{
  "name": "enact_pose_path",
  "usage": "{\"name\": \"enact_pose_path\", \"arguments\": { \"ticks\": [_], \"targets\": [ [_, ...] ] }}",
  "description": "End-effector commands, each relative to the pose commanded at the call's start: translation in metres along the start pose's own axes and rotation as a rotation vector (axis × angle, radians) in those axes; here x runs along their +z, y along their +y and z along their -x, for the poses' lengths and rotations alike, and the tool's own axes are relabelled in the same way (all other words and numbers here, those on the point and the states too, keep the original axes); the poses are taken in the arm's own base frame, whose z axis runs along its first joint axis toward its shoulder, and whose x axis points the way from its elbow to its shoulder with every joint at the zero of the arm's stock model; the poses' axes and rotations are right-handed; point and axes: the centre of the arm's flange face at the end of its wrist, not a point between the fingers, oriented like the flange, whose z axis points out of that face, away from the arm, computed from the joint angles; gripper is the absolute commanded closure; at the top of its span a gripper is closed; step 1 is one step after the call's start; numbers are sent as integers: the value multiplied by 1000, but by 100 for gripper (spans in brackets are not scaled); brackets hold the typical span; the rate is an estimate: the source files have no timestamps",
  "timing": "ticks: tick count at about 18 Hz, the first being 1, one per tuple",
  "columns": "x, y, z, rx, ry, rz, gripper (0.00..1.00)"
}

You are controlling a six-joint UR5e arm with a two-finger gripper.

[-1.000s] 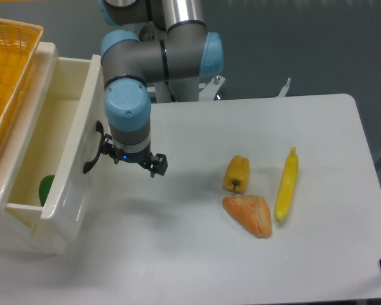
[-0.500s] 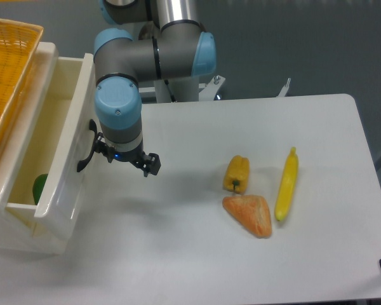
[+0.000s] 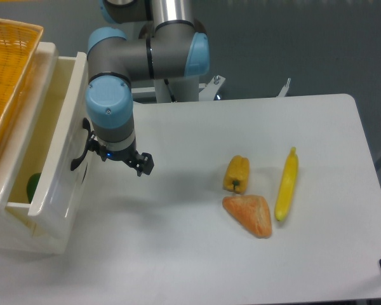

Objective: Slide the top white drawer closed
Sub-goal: 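Push the drawer front with the gripper, sliding the drawer into the cabinet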

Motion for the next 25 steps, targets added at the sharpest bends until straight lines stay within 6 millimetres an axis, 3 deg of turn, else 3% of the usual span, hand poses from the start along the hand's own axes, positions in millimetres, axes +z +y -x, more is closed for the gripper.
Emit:
{"name": "enact_pose_path", "arguments": {
  "ticks": [25],
  "targets": [
    [9,-8,-31,19,4,14,0]
  ]
}}
